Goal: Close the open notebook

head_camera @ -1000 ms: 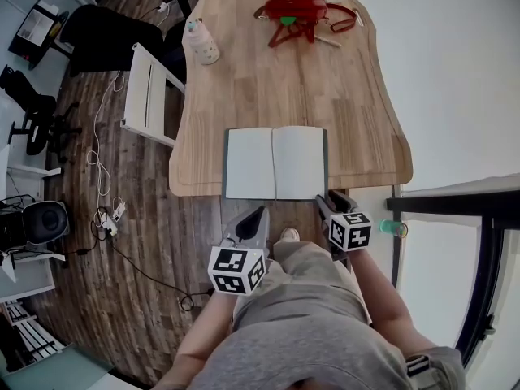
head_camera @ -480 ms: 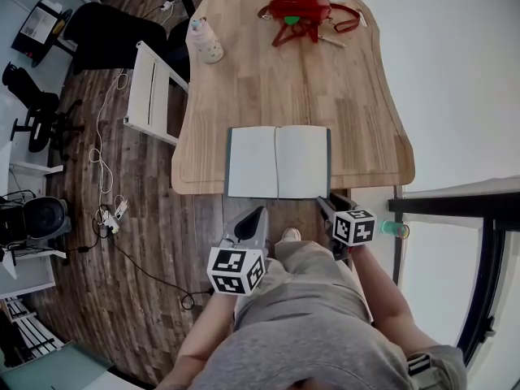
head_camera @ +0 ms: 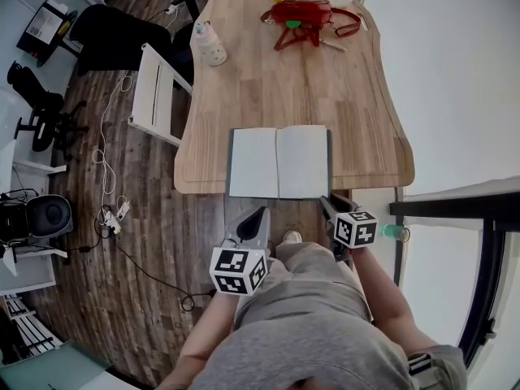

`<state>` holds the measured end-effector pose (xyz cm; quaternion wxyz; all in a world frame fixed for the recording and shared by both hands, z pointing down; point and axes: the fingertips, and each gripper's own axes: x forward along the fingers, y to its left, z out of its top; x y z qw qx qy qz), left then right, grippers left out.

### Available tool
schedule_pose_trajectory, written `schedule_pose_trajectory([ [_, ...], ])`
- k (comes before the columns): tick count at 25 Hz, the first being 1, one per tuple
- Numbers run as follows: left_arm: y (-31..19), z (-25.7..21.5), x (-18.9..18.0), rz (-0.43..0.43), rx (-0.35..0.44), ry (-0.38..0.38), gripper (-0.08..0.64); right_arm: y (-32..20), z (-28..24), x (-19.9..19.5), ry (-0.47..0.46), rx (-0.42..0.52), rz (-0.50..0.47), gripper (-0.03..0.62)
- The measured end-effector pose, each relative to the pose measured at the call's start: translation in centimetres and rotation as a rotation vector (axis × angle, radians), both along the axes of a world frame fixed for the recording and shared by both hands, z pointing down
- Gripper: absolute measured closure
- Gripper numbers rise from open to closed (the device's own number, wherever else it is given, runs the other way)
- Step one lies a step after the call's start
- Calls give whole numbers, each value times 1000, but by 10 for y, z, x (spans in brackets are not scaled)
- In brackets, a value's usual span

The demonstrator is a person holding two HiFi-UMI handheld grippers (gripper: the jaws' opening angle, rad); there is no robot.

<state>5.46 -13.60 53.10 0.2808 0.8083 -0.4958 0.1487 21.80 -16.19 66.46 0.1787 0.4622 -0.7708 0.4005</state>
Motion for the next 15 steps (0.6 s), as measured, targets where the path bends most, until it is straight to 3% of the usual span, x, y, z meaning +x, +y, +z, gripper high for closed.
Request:
schedule_pose_trajectory([
  [15,10,-11,-15,-33,38,9,557,-1,-62,-17,-67,117,7,565],
])
